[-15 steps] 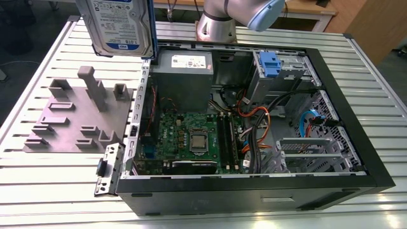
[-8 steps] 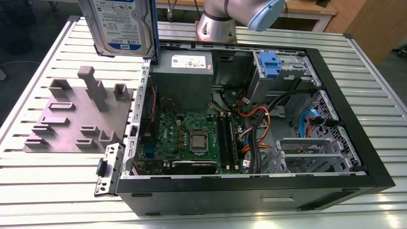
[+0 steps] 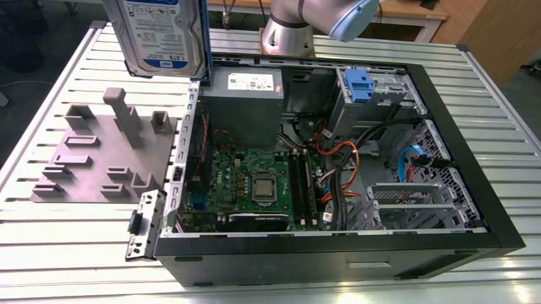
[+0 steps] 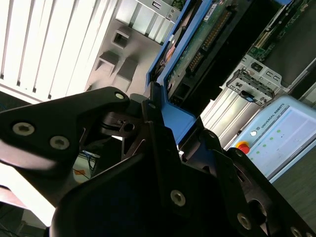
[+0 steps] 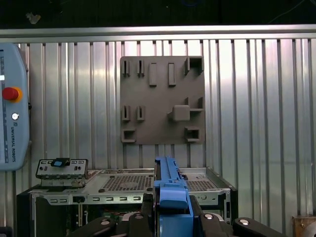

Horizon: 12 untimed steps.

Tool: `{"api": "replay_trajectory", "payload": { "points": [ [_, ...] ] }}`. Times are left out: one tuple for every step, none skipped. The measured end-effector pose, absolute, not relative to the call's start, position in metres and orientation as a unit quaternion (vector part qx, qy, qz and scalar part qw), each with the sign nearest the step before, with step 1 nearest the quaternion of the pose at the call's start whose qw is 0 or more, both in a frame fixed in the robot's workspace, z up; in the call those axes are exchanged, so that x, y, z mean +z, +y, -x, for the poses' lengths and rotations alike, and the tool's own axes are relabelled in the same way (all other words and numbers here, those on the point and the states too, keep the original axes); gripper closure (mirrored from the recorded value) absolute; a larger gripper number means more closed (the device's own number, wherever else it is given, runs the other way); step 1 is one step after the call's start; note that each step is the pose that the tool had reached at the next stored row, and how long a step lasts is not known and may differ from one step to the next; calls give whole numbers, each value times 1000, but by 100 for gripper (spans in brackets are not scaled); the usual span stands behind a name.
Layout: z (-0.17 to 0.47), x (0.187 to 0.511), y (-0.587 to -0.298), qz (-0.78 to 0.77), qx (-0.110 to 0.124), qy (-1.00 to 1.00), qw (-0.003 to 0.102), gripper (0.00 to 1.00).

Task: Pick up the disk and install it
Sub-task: 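Pick up the disk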

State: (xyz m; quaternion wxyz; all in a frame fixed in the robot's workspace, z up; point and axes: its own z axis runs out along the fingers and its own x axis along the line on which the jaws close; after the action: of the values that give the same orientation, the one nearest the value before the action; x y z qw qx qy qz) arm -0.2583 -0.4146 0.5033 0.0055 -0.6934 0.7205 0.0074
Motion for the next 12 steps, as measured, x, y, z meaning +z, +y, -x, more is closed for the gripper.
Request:
{"api": "replay_trajectory", "payload": {
  "points": [
    [258,503,-415,693,7,721,6,63],
    [258,503,-415,693,7,721,6,63],
    [258,503,-415,693,7,720,6,63],
    [258,503,-415,693,7,721,5,63],
    [257,503,-415,693,7,721,6,63],
    [257,503,-415,693,7,721,6,63],
    [257,503,-415,693,7,721,6,63],
    [257,503,-415,693,7,721,6,63],
    [257,503,-415,693,7,720,6,63],
    [257,503,-415,693,7,720,6,63],
    [256,503,-415,693,7,720,5,63],
    [256,503,-415,693,7,721,6,63]
  ]
}}
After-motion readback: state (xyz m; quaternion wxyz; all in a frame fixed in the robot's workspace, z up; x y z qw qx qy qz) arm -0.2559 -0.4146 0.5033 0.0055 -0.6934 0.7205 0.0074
